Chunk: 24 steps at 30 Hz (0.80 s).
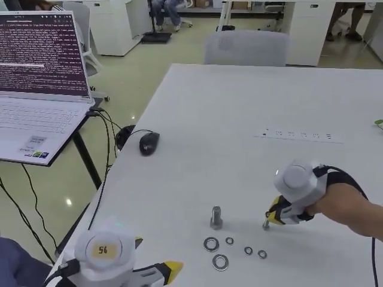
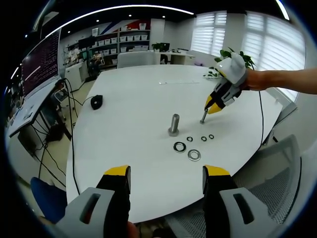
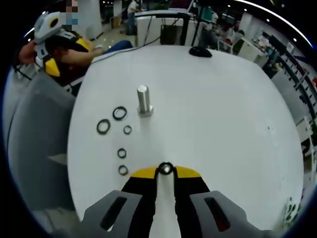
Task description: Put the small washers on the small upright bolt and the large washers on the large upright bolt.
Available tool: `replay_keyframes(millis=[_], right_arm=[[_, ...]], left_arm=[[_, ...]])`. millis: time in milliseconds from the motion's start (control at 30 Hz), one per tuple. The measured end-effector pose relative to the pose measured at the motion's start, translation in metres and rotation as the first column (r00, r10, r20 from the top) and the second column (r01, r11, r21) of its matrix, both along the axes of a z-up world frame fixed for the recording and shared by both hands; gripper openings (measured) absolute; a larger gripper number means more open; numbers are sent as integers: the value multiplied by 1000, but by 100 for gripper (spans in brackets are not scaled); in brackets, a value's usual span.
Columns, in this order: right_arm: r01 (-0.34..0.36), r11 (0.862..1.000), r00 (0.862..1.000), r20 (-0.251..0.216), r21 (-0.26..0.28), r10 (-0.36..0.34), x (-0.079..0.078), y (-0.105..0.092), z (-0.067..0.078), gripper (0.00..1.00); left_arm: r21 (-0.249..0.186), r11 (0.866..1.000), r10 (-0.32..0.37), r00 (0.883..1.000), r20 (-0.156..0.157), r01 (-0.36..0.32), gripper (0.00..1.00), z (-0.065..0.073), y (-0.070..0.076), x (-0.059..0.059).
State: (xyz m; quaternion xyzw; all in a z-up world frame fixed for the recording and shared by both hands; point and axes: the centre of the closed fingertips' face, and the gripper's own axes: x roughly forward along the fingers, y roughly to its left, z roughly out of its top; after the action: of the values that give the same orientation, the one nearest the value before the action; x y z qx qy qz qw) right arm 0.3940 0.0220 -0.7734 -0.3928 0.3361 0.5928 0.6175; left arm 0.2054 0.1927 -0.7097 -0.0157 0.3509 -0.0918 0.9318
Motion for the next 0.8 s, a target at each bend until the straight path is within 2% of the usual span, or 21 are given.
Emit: replay_keyframes(millis=[533, 667, 800], right_arm=[[11, 999, 999, -31, -51, -12, 2, -2, -41, 13], [27, 998, 998, -50, -49, -30, 0, -4, -46, 13], [30, 999, 998, -56, -36, -32, -4, -8, -45, 15]], left_arm=[[-8, 1000, 7, 1000, -11, -7, 58, -5, 0, -6], [-13, 1000, 7, 1000, -14, -7, 58, -6, -2, -6], [-12, 1000, 2, 1000, -14, -2, 58, -6, -3, -5]])
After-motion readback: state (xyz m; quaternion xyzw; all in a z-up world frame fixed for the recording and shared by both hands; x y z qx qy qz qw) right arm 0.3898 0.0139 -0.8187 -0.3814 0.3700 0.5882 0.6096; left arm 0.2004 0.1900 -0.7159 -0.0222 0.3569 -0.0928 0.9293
